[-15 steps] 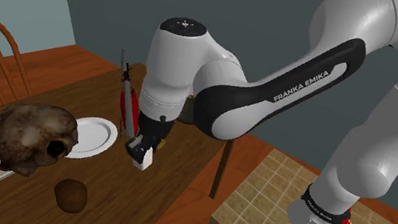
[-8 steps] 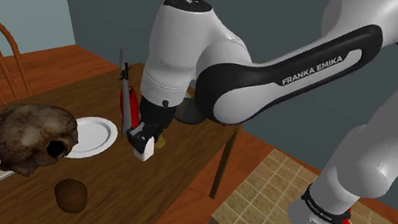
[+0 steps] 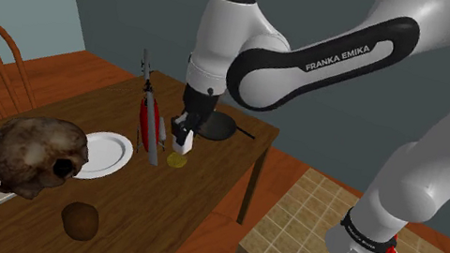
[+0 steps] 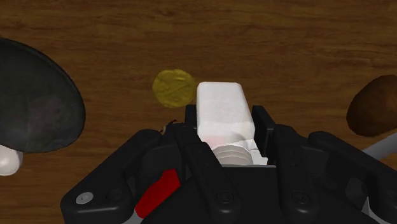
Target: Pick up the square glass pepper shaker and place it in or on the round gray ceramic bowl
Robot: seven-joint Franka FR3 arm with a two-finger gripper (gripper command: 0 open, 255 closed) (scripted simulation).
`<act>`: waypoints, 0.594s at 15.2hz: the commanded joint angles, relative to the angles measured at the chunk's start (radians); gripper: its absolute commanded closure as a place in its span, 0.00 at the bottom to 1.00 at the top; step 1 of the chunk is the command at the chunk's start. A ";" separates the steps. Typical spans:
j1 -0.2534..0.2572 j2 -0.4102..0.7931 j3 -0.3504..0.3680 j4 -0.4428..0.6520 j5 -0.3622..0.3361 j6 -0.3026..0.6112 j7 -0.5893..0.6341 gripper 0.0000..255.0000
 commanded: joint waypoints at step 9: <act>-0.085 -0.010 -0.168 -0.014 0.042 0.002 -0.281 1.00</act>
